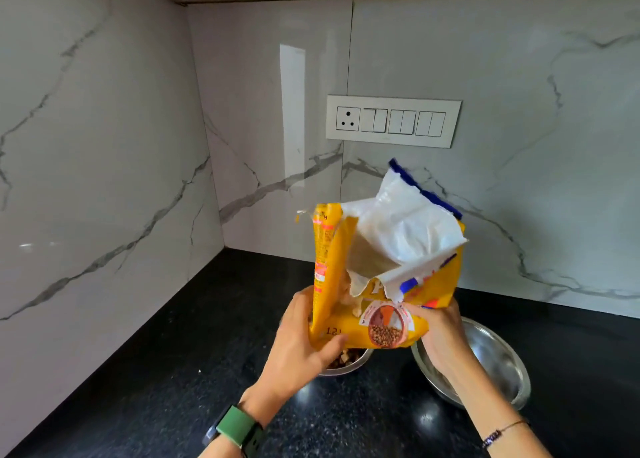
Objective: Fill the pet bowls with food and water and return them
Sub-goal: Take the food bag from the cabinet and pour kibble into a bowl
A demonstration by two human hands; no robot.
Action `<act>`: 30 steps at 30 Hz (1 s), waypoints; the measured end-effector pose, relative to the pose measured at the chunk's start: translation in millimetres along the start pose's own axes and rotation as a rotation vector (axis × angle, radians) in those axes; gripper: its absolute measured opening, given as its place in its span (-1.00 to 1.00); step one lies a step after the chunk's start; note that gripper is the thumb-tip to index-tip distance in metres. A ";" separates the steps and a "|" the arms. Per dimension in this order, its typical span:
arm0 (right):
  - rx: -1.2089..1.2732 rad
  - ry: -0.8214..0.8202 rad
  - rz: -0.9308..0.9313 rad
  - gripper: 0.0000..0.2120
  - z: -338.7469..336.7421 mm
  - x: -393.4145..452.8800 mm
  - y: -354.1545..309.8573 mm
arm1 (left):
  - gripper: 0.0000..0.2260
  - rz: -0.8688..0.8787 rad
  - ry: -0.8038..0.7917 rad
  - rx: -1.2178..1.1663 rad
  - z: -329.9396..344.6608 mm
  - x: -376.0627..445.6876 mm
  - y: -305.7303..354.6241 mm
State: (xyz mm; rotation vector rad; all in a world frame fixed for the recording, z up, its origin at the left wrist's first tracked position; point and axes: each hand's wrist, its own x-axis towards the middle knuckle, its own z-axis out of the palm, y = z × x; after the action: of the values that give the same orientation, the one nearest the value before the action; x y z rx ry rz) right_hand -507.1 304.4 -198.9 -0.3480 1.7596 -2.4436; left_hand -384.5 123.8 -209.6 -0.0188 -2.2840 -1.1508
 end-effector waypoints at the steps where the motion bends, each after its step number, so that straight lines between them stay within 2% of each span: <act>1: 0.010 -0.004 0.013 -0.62 0.4 -1.5 -0.4 | -0.46 -0.029 -0.045 -0.028 0.7 1.3 1.0; 5: 0.040 -0.044 0.046 -0.59 5.0 -6.5 -4.5 | -0.18 -0.128 -0.161 -0.242 -5.8 13.6 14.4; 7: 0.054 -0.071 0.016 -0.69 8.7 -7.7 -10.1 | -0.11 -0.186 -0.162 -0.291 -14.1 22.8 22.2; 9: 0.117 -0.141 0.005 -0.59 13.1 -6.7 -19.2 | -0.09 -0.221 -0.139 -0.355 -23.5 30.7 29.4; 11: 0.148 -0.224 0.016 -0.44 21.3 -4.1 -33.1 | -0.18 -0.250 -0.112 -0.394 -33.4 37.2 40.5; 13: 0.087 -0.241 0.021 -0.16 33.2 -2.7 -52.2 | -0.47 -0.269 -0.058 -0.408 -43.7 42.9 56.4; 15: -0.002 -0.198 -0.018 -0.05 47.9 -2.0 -73.1 | -0.72 -0.286 0.014 -0.401 -55.5 49.7 72.9; 17: -0.047 -0.158 -0.080 -0.15 62.9 -2.7 -95.0 | -0.87 -0.306 0.085 -0.396 -69.9 57.6 88.9; 21: -0.052 -0.155 -0.202 -0.80 93.8 -1.1 -142.1 | -0.94 -0.269 0.207 -0.393 -107.8 71.0 124.8; 22: -0.066 -0.181 -0.222 -0.88 102.8 1.2 -155.2 | -0.93 -0.243 0.246 -0.391 -119.7 74.8 134.1; 26: -0.183 -0.316 -0.382 -0.89 143.0 3.7 -215.2 | -0.88 -0.128 0.426 -0.379 -169.9 87.3 169.7; 30: -0.295 -0.419 -0.535 -0.82 191.1 12.0 -279.5 | -0.80 0.010 0.604 -0.314 -228.2 106.4 210.8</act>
State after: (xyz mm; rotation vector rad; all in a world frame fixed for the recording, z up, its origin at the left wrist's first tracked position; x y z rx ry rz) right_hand -458.9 215.9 124.5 -1.4056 2.0053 -2.1452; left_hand -307.4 62.0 103.5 0.1735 -1.5651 -1.2878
